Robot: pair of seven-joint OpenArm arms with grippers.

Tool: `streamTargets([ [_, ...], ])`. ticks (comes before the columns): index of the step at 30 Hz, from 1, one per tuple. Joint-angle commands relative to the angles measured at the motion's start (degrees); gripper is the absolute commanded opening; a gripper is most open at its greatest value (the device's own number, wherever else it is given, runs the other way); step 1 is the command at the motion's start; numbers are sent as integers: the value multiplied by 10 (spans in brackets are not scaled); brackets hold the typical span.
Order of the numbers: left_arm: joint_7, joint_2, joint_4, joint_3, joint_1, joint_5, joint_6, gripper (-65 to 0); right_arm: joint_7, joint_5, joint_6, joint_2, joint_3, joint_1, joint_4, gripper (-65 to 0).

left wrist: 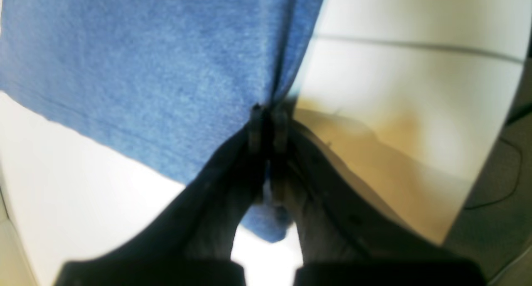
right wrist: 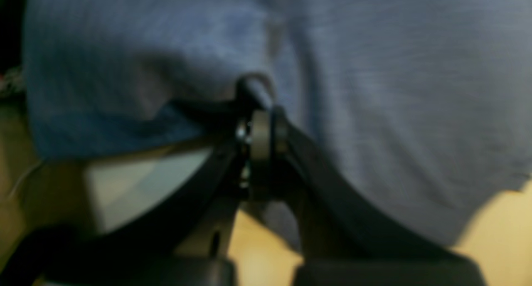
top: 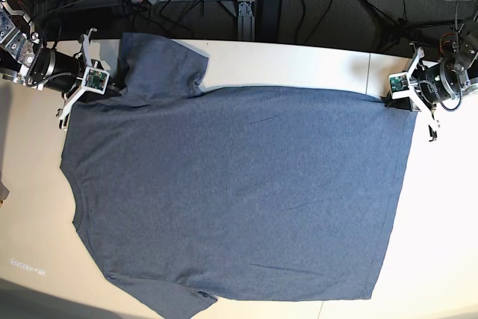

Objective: Fold the T-shirt properly
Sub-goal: 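Lift the shoulder edges and fold them over toward the hem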

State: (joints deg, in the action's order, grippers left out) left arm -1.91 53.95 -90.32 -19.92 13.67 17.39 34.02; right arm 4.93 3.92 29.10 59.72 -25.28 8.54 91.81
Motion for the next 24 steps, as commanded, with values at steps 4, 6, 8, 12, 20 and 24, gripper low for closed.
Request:
streamTargets([
  [4,-1,13,-11,40,-5,-9,16,-650,6,-20,38,14,39,-7,19,-650],
  [6,-9,13,-12,45,-12,-9,16,-650,6,-23,38,14,45,-8,20,-650],
  [8,-9,12,-12,45,-26,-9,16,-650,6,-25,38,14,46,-16,20,-650],
  [12,-8,12,-12,45,-58,-25,18,-650,-7,-25,39,14,46,-42,20,-650],
  [20,-9,11,-11,45,-81,-56,42,-650,-9,-27,42,11,45,-102,16,-650],
  [24,-9,7,-2,45,-90,-56,41,-650,-9,-30,42,8,44,-125,10,-650],
])
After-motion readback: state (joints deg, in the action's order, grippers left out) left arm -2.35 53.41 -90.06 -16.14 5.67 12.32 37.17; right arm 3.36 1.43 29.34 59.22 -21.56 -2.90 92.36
